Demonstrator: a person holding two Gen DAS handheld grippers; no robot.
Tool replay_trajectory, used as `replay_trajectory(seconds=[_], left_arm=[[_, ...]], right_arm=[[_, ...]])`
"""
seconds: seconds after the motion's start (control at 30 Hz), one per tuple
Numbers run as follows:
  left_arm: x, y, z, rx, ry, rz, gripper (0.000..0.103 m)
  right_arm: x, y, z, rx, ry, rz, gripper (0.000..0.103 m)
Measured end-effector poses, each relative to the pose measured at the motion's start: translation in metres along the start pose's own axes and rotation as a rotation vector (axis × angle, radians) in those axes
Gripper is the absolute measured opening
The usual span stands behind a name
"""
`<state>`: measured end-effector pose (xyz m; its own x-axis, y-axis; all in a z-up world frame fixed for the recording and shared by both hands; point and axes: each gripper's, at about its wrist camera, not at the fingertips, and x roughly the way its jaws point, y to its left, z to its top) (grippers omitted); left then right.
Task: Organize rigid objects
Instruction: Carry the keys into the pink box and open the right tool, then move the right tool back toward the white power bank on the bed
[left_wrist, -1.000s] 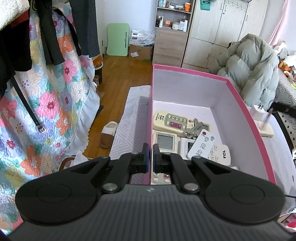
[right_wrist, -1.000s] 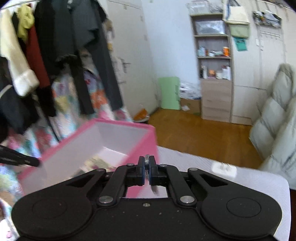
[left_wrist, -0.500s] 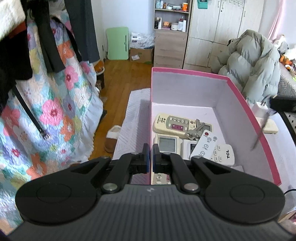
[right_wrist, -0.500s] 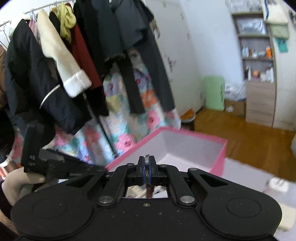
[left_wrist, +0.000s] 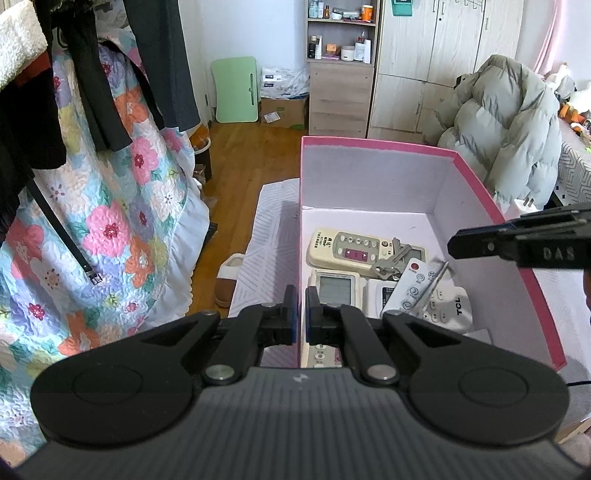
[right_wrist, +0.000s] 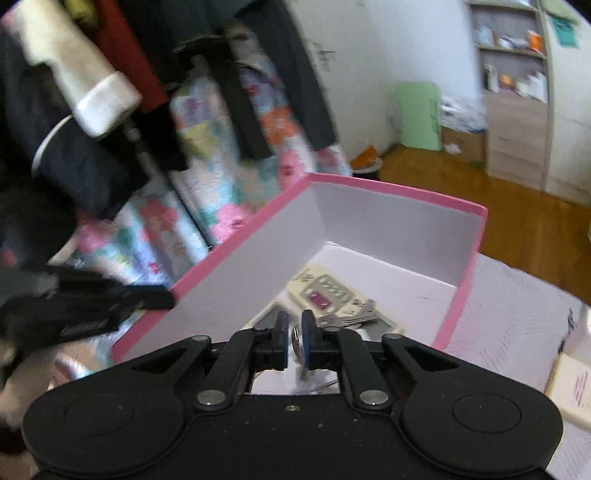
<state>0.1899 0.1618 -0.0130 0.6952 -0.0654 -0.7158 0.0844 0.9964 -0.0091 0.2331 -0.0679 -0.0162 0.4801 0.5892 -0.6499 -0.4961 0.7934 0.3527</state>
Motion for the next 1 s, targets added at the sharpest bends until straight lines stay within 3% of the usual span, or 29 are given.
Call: replay_trajectory(seconds=[0.27, 0.53, 0.63, 0.77, 0.87, 1.0], left_arm=[[0.008, 0.003, 0.000, -0.015, 0.032, -0.001, 0.004], [0.013, 0.003, 0.001, -0.028, 0.051, 0.005, 0.004], [0.015, 0.002, 0.002, -0.028, 0.058, 0.013, 0.004], [0.014, -0.002, 0.002, -0.031, 0.058, 0.031, 0.004], [0.015, 0.001, 0.003, -0.052, 0.058, 0.034, 0.004], [0.017, -0.004, 0.006, -0.044, 0.062, 0.055, 0.004]], right_arm=[[-0.045, -0.019, -0.006, 0.050, -0.090, -0.042, 0.027], [-0.112, -0.075, -0.026, 0.119, -0.163, -0.243, 0.036], [-0.124, -0.101, -0.038, 0.118, -0.135, -0.304, 0.041], [-0.121, -0.133, -0.051, 0.071, -0.041, -0.394, 0.057], [-0.102, -0.157, -0.057, 0.041, 0.051, -0.418, 0.058], [-0.081, -0.177, -0.057, -0.174, 0.138, -0.384, 0.072]])
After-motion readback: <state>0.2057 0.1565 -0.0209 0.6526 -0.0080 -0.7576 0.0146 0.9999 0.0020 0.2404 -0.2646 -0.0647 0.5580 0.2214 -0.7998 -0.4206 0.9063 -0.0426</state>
